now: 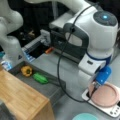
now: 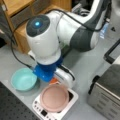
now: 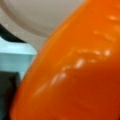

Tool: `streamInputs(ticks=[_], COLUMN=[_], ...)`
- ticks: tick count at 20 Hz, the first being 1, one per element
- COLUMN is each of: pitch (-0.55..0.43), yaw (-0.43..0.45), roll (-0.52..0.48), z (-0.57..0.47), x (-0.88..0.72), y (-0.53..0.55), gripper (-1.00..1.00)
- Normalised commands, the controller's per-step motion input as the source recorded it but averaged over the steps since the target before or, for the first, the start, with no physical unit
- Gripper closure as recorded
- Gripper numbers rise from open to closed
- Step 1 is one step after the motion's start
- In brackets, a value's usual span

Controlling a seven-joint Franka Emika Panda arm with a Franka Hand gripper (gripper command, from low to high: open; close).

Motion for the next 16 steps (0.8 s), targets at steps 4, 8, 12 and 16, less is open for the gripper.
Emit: streamInputs(ticks=[4, 8, 12, 16], pitch=[-0.104, -0.141, -0.214, -0.228], yaw=[0.110, 0.091, 0.103, 0.165], roll=[-0.103, -0.084, -0.084, -0.009], z=[-0.03, -0.04, -0.07, 0.01], x=[-0.60, -0.67, -0.55, -0.43], y=[-0.18, -0.13, -0.09, -0.08], gripper=[1.00, 1.00, 1.00, 1.00])
